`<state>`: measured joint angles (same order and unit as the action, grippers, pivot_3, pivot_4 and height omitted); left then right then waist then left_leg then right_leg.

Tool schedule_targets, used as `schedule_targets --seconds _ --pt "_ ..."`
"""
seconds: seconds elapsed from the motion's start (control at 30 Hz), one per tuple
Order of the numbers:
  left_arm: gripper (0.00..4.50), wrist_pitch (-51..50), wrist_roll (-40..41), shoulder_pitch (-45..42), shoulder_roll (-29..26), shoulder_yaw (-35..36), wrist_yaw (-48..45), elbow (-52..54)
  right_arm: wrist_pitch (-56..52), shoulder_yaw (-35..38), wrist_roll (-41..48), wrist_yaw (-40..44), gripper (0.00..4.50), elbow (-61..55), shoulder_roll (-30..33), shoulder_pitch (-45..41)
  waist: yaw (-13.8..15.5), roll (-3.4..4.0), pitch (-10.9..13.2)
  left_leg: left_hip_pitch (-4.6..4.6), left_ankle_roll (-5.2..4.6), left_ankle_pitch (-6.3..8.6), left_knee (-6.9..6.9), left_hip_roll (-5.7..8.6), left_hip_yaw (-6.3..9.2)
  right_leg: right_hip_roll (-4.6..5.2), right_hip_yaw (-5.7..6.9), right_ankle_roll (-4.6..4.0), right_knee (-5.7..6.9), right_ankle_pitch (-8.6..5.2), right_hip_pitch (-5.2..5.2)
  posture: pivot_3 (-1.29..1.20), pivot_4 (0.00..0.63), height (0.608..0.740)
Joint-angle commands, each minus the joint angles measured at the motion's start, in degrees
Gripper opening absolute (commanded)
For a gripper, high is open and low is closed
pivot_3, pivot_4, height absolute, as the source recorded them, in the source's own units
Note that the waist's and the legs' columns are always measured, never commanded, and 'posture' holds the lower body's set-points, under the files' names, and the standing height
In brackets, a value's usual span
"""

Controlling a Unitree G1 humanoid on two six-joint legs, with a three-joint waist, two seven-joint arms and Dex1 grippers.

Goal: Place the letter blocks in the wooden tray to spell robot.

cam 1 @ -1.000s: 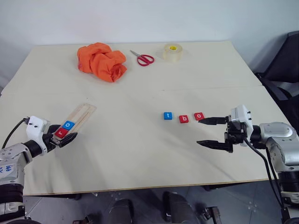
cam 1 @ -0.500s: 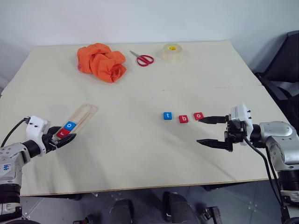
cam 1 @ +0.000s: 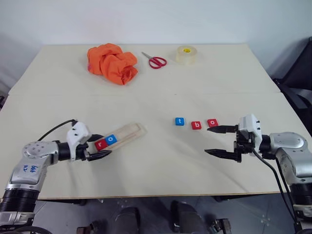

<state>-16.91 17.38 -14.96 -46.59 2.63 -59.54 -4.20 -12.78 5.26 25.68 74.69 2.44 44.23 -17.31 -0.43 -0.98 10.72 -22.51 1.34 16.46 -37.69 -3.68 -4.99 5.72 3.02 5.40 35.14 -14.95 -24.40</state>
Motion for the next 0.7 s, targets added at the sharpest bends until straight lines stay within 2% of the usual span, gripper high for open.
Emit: schedule_targets --seconds 0.03,0.27,0.43,0.6,0.7 --pt "3.41 -0.4 -0.4 -1.8 0.1 -1.6 -0.9 3.5 -0.1 2.2 1.0 -2.2 4.50 -3.0 0.1 0.9 -0.3 -0.02 0.0 -0.08 0.01 -0.08 -0.01 0.04 0.22 0.04 0.22 0.03 0.02 0.01 0.05 0.00 0.150 0.740" --pt "3.41 -1.6 -0.9 -4.0 2.4 -8.2 -3.0 9.2 0.1 4.3 2.4 -4.6 4.50 -6.7 -0.1 6.6 0.4 -0.05 0.0 0.05 0.08 -0.05 -0.13 -0.07 -0.20 -0.13 -0.19 0.01 -0.11 0.01 -0.11 0.00 0.150 0.740" --pt "3.41 0.4 -3.2 -6.8 4.6 -11.8 -4.1 8.5 -0.3 5.2 3.1 -6.4 4.50 -9.2 -0.3 9.5 0.5 -0.06 0.0 0.08 0.05 -0.01 -0.18 -0.06 -0.25 -0.15 -0.28 0.01 -0.11 0.01 -0.11 0.00 0.150 0.740" --pt "3.41 2.3 -5.9 -12.0 9.8 -16.1 -3.7 5.0 -0.3 5.9 3.7 -8.1 4.50 -11.2 -0.5 11.6 0.6 -0.07 0.0 0.09 0.05 -0.01 -0.23 -0.06 -0.27 -0.18 -0.30 0.02 -0.10 0.01 -0.09 0.00 0.150 0.740" --pt "3.41 3.5 -6.8 -12.9 11.1 -17.2 -4.5 3.6 -0.5 6.5 4.1 -9.1 4.50 -12.4 -0.3 12.8 0.4 -0.07 0.0 0.08 0.01 0.01 -0.27 -0.06 -0.28 -0.18 -0.32 0.04 -0.10 0.02 -0.09 0.00 0.150 0.740"
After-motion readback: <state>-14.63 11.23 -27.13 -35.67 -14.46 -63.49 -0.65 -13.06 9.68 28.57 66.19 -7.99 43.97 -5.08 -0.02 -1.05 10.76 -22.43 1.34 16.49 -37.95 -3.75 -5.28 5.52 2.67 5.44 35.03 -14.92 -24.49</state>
